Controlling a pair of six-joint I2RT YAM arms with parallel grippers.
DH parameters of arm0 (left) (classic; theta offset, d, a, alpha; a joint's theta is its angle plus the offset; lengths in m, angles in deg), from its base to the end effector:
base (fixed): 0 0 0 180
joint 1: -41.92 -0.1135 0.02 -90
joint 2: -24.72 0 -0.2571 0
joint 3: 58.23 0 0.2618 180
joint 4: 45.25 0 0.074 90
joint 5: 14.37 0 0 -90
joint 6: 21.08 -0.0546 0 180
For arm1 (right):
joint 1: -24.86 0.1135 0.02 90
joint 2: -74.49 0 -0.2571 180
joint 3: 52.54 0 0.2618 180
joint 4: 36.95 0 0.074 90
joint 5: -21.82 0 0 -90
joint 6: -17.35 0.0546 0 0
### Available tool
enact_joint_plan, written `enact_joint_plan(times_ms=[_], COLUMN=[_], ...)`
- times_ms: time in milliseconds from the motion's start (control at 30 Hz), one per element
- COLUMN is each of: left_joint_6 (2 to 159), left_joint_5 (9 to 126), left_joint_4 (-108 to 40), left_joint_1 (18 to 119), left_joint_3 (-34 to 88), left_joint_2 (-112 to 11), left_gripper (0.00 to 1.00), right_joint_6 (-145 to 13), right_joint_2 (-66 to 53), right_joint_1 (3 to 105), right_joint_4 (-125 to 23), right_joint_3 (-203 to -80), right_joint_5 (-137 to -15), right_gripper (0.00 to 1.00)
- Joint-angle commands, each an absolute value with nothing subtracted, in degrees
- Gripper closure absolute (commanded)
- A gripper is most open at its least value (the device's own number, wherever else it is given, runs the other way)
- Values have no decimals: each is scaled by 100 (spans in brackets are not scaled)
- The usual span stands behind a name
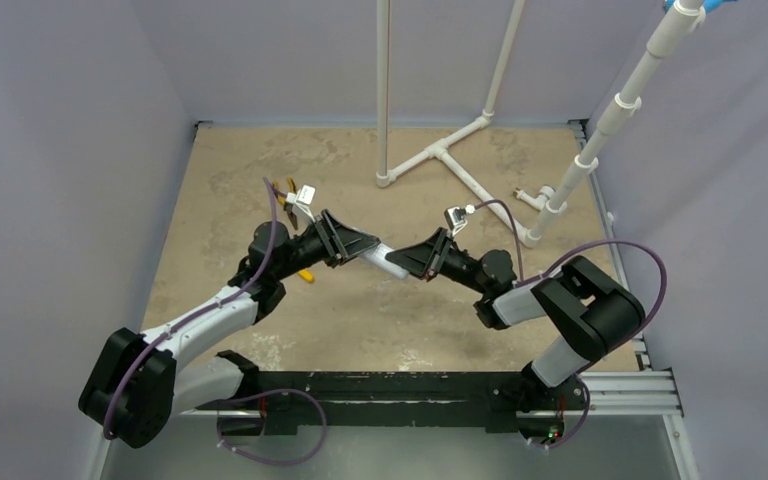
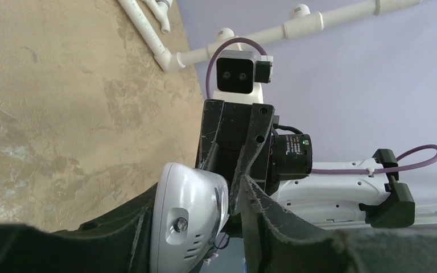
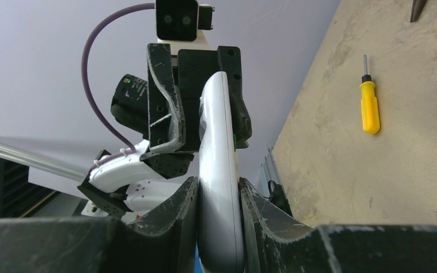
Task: Load the batteries into the remote control
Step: Load the battery cover into the remote control, then turn over the remote control at the center of the board.
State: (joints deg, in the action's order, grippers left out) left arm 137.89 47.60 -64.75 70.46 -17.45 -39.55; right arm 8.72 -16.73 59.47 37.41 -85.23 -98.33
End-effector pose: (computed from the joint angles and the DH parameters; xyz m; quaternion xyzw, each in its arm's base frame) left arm 0.2253 -0.1517 0.2323 -0.0902 0.7229 -0.6143 0.3031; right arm 0.2139 0.1809 0.1803 0.0406 0.6168 0.7363 0.2753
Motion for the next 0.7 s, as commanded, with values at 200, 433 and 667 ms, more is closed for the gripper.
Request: enact_joint_plan(times_ms=[200,433,667], left_joint_6=[13542,13284,12681], left_joint_5=[4744,4751,4867], left_joint_4=[-6575,-5934,-4745], left_joint_1=[7027,6814,6414], left_joint_3=[-1604,-1532,-1482], left_joint_2=[-3820,-3536,-2853], left_gripper=[21,0,0], right_joint_6=[654,320,-3635], right_joint_2=[-1565,-1158,730], right_joint_1=[5977,5756,6157], right_joint_4=[4093,3750,-1861], right_joint_3=[-8627,-8455,-9159], right_joint_5=[-9971,-9881,-8231], right_gripper=[100,100,100])
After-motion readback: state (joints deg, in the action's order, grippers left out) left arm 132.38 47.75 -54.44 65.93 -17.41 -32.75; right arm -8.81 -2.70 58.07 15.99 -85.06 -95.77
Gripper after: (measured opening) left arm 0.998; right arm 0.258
